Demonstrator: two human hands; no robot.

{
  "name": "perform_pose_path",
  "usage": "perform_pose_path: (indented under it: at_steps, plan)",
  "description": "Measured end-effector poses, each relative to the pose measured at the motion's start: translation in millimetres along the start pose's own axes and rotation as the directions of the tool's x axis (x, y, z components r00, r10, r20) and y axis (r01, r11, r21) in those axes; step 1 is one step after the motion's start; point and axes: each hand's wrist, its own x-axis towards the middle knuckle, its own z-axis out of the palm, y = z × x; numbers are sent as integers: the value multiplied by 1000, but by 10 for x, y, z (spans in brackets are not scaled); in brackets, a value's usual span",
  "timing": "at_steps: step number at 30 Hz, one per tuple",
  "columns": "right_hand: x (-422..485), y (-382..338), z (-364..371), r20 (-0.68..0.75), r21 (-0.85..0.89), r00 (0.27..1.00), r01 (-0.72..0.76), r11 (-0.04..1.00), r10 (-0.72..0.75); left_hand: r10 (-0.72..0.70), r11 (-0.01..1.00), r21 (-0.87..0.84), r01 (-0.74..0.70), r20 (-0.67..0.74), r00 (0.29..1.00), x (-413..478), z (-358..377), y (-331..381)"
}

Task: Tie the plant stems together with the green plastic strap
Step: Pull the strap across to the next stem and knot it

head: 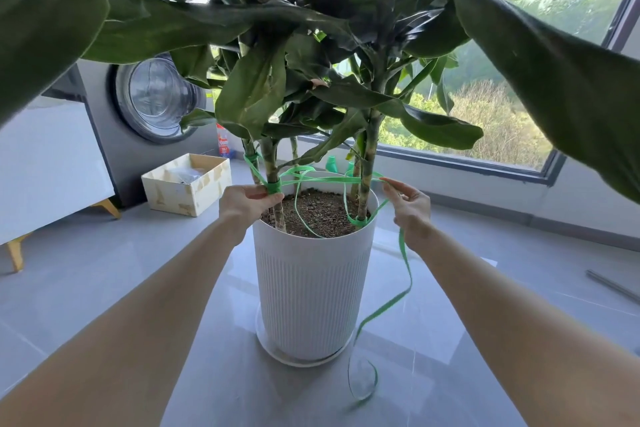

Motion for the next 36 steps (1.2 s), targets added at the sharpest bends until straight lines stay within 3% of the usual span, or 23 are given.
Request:
perform_pose_path:
  at_steps: [8, 13, 23, 36]
  plan:
    - [-44, -56, 49, -132, -196, 991, -10, 980, -17, 25, 1000, -6, -25, 14, 1000, 7, 7, -19]
    - [-36, -88, 86, -219, -207, 972, -133, 969, 87, 20, 1000, 8, -20, 6, 1000, 26, 16, -25]
    - [-66, -157, 164, -308, -205, 942, -202, 957, 133, 43, 998, 39, -43, 13, 999, 27, 11, -18]
    - [-305, -155, 51, -216, -346, 976, -64, 936, -13, 76, 960, 271, -69, -16, 997, -23, -114, 18]
